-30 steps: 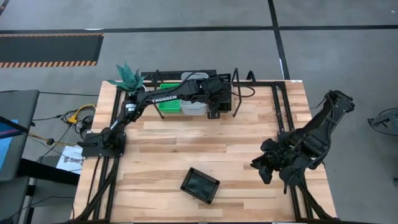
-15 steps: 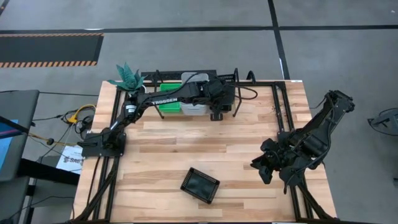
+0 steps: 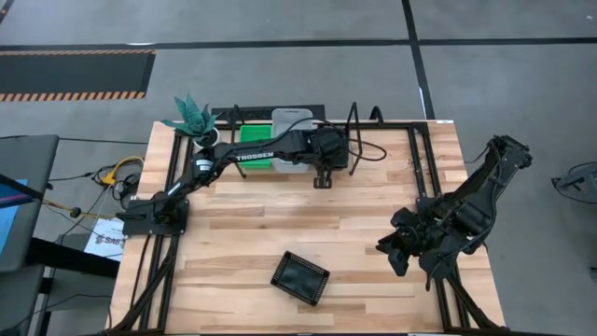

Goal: Stack baskets on shelf by color
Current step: Stack the left black bin on top of the black bin on the shelf, then stack the black bin on top of the black bin on the shelf

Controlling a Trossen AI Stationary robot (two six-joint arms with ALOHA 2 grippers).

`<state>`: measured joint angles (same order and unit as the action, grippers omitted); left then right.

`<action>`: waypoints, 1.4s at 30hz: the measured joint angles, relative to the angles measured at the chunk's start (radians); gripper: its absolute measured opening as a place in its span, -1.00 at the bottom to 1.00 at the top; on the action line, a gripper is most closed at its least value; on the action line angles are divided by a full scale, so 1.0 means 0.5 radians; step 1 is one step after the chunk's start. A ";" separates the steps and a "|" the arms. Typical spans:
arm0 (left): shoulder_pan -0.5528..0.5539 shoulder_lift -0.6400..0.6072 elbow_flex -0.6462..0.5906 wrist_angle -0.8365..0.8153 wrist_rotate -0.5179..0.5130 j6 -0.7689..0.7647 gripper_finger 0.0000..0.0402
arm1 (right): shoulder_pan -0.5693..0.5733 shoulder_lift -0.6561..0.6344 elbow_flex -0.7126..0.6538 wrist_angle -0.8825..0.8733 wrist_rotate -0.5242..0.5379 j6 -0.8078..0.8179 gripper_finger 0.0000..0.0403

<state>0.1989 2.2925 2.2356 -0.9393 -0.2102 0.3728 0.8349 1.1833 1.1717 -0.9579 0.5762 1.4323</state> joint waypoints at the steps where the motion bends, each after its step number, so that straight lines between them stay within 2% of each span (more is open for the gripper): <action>1: 0.000 0.000 0.000 -0.010 -0.001 -0.001 -1.00 | 0.000 -0.001 0.000 -0.002 0.000 0.001 -0.42; 19: 0.008 0.000 0.002 -0.081 -0.117 0.015 -0.98 | 0.000 0.000 0.000 -0.008 -0.001 0.000 -0.42; 24: 0.008 0.000 0.002 -0.084 -0.014 0.015 -0.78 | 0.000 0.000 0.000 -0.013 -0.001 0.000 -0.42; 29: 0.007 0.000 0.004 -0.059 -0.047 0.039 -0.54 | 0.001 0.000 0.000 -0.013 -0.001 -0.001 -0.42; 32: 0.011 0.005 0.094 -0.137 -0.076 0.045 -0.44 | 0.000 0.000 -0.001 -0.013 -0.006 0.002 -0.42; 36: 0.014 -0.001 0.244 -0.201 -0.080 -0.008 -0.35 | 0.001 0.000 0.000 -0.007 -0.012 0.014 -0.42; 42: -0.020 -0.176 0.234 -0.207 -0.085 -0.091 -0.31 | 0.001 0.000 0.000 -0.013 -0.013 0.004 -0.42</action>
<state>0.1890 2.2047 2.3525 -1.0429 -0.2526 0.3274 0.8352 1.1831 1.1717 -0.9643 0.5697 1.4346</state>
